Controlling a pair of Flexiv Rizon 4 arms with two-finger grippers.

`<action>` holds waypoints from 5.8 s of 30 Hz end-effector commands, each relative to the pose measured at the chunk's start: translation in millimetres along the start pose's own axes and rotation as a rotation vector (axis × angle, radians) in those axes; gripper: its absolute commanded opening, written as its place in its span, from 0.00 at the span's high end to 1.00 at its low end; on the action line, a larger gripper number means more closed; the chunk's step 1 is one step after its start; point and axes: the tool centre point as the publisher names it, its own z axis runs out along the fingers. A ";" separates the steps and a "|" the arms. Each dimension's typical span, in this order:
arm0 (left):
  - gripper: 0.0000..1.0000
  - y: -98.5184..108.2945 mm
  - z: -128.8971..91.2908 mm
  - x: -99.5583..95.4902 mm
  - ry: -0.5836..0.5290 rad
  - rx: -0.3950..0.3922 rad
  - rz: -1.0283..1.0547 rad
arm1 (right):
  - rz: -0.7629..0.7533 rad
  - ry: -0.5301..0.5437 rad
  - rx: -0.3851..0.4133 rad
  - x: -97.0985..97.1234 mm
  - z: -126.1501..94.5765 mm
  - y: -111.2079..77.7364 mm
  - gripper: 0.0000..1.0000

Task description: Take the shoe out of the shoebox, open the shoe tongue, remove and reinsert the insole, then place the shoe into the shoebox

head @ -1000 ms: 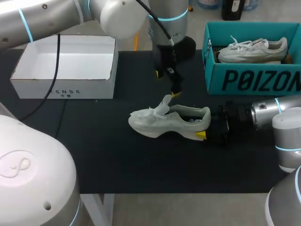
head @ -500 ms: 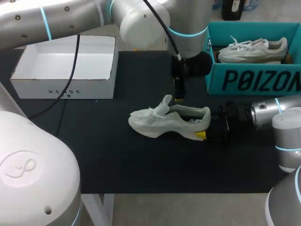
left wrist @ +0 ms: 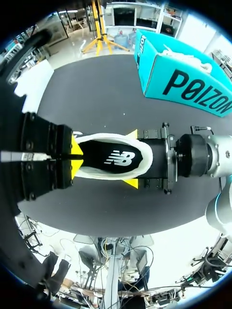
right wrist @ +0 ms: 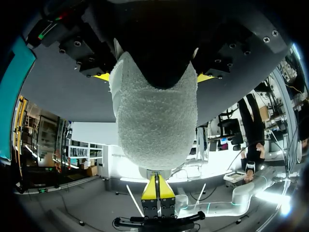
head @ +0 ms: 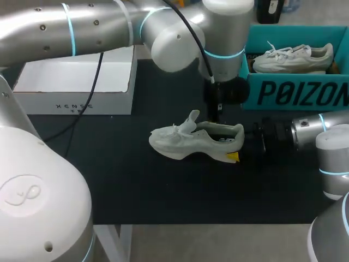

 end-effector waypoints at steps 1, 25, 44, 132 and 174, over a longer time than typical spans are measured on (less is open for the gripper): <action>1.00 -3.2 15.1 -2.1 0.012 -0.006 0.002 | 0.001 -0.001 0.002 0.1 0.7 -2.8 1.00; 1.00 -1.0 67.3 29.2 0.061 -0.054 0.060 | 0.001 -0.001 0.002 0.1 0.7 -2.8 1.00; 0.65 -1.8 88.0 22.3 0.050 -0.095 0.084 | 0.001 -0.001 0.002 0.1 0.7 -2.8 1.00; 1.00 -61.3 3.1 15.5 -0.402 0.157 0.031 | 0.001 -0.001 0.002 0.1 0.7 -2.8 1.00; 1.00 -70.8 -249.5 1.5 -0.276 0.925 0.020 | 0.001 -0.001 0.002 0.1 0.7 -2.8 1.00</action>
